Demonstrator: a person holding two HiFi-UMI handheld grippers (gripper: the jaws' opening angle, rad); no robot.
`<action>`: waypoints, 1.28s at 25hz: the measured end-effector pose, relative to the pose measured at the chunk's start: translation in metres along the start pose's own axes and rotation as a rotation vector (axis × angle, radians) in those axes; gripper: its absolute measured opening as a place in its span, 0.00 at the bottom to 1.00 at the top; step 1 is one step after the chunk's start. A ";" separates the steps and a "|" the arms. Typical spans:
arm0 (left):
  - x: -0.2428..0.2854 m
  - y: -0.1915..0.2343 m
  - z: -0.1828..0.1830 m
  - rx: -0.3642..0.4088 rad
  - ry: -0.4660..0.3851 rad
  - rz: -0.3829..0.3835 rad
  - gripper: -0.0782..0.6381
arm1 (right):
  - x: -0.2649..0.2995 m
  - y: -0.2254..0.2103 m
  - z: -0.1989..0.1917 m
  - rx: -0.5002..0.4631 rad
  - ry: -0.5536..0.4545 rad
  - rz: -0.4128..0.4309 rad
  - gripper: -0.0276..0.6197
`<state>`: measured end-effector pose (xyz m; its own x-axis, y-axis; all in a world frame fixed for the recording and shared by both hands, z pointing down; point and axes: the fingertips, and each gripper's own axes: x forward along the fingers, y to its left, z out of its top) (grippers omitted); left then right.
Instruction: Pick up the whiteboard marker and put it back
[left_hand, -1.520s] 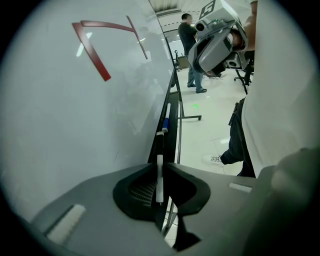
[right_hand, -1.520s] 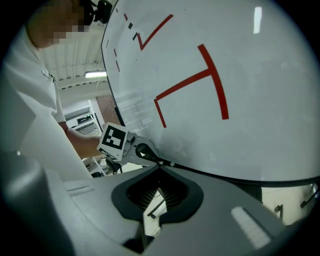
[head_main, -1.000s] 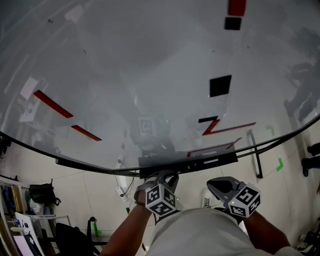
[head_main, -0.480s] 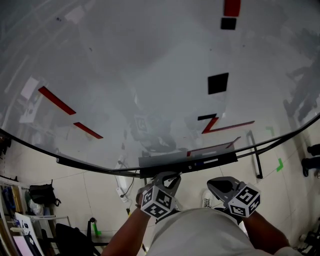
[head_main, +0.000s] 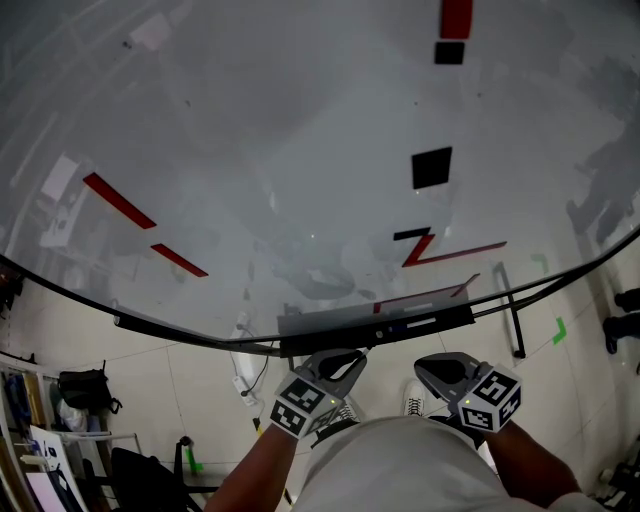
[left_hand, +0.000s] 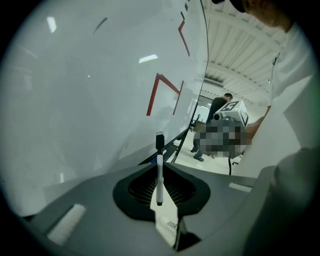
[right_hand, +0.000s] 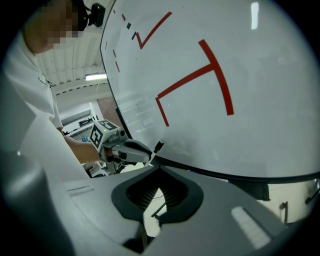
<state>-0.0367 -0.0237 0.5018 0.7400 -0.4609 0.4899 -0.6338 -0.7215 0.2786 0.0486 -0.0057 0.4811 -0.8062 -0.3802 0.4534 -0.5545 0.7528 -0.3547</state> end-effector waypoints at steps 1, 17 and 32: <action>-0.001 -0.002 0.002 -0.030 -0.018 -0.015 0.18 | 0.000 0.000 0.000 -0.001 0.002 0.002 0.05; -0.016 -0.021 0.032 -0.347 -0.266 -0.235 0.18 | -0.002 -0.005 0.006 0.051 -0.019 0.011 0.05; -0.039 -0.048 0.064 -0.370 -0.410 -0.434 0.19 | -0.009 -0.006 0.026 0.033 -0.102 -0.022 0.05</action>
<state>-0.0211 -0.0040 0.4163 0.9227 -0.3808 -0.0596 -0.2431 -0.6949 0.6767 0.0536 -0.0207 0.4580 -0.8099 -0.4502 0.3760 -0.5771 0.7262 -0.3735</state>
